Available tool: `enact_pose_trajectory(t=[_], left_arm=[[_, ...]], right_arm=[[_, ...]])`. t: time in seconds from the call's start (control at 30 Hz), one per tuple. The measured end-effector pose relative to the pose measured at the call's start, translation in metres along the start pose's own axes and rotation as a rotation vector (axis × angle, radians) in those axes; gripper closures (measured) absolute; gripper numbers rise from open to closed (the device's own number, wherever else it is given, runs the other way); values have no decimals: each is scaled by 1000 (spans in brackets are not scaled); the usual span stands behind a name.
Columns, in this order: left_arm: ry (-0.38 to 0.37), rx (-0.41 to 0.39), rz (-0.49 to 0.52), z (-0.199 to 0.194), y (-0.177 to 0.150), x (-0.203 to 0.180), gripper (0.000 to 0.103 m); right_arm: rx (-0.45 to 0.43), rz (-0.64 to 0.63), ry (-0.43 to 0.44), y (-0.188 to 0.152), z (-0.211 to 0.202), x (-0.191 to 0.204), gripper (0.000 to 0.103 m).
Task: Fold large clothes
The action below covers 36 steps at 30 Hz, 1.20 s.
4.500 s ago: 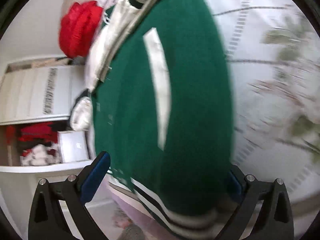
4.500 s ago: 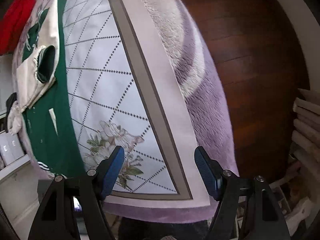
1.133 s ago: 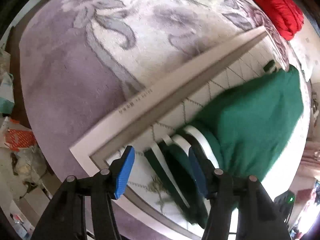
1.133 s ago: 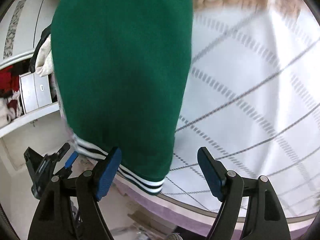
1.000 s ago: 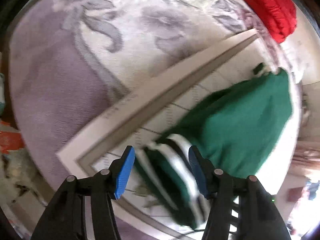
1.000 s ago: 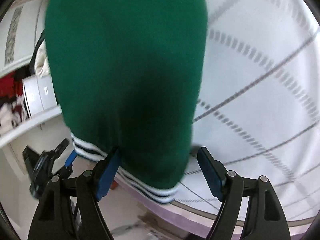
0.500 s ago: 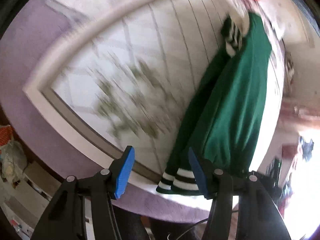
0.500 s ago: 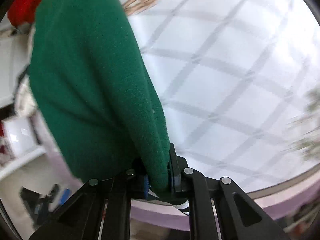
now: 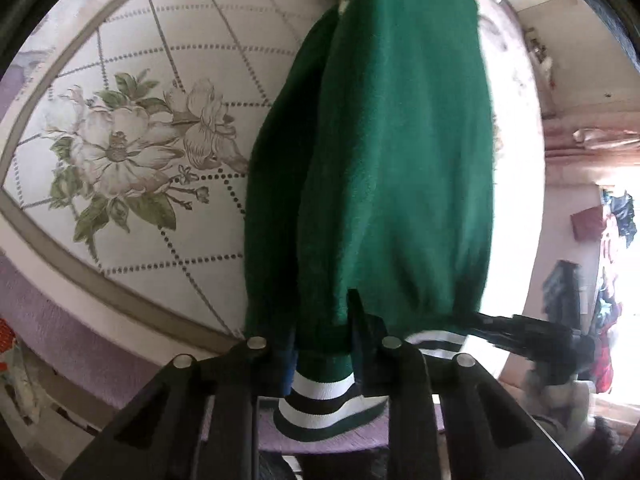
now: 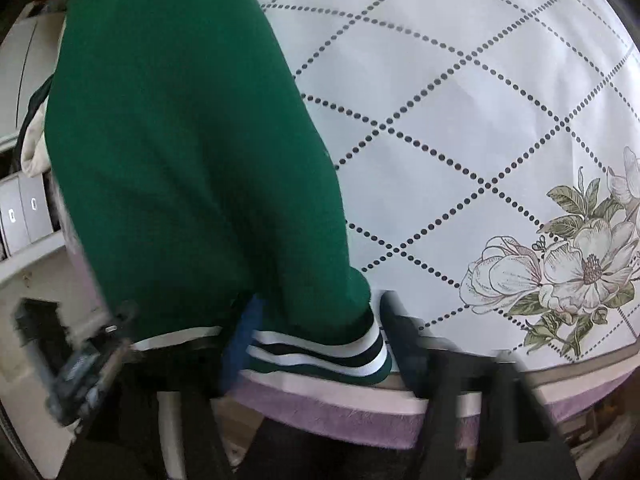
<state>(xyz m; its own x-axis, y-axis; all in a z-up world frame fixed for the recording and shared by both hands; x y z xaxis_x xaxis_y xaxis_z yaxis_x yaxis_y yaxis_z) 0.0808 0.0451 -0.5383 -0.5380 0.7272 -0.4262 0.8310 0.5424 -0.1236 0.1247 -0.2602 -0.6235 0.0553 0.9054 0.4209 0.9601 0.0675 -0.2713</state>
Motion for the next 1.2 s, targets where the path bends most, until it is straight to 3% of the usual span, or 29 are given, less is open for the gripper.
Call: enact_pose_trajectory(t=[0.13,0.23,0.37,0.47,0.53,0.63,0.7,0.8,0.83,0.87,0.9,0.97,1.2], left_arm=[[-62,-24,-19,-33,-5,-14,86],[-22,-42,4,-39,-8,-16,86],[75,1,-19,0,-13,15,86],[142,56,-41,39,-16,46,84],[148,71,-42,49,-17,54,82],[118,102,-60,40,-12,51,76],[83,139,-73,23,-8,46,75],[88,104,-24,-14,0,22,75],[95,72,16,-27,5,8,72],[113,36,51,-38,13,-7,63],[112,9,73,-45,17,-14,61],[92,-43,98,-51,36,-37,60],[44,-223,149,-25,170,-134,61]], right_arm=[[-60,36,43,-16,-14,-1,86],[-82,27,54,-31,-31,6,89],[-48,12,52,-52,-34,-4,90],[30,-1,4,-67,-5,-6,90],[75,-10,-35,-76,15,-7,90],[131,-83,-76,-75,26,7,84],[180,-69,-47,-71,22,13,69],[193,-101,-50,-71,3,20,67],[179,-135,-76,-69,-9,26,64],[164,-161,-94,-68,-16,31,54],[133,-203,-128,-64,-28,41,42],[79,-252,-157,-47,-47,53,35],[-109,-298,-152,65,-85,108,35]])
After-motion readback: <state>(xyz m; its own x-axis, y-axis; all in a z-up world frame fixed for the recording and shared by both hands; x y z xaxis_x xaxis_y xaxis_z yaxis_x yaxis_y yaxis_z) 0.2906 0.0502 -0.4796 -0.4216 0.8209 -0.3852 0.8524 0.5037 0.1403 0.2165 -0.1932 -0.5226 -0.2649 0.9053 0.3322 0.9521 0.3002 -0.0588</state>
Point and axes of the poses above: each gripper's, at about its wrist camera, not at the fingertips, and z roughly the way its jaws point, x to its left, y to its top, the point moved 1 cm from there along z, roughly the way its jaws point, and after that the axes turned 11 degrees about -z, right-handed, at the moved point
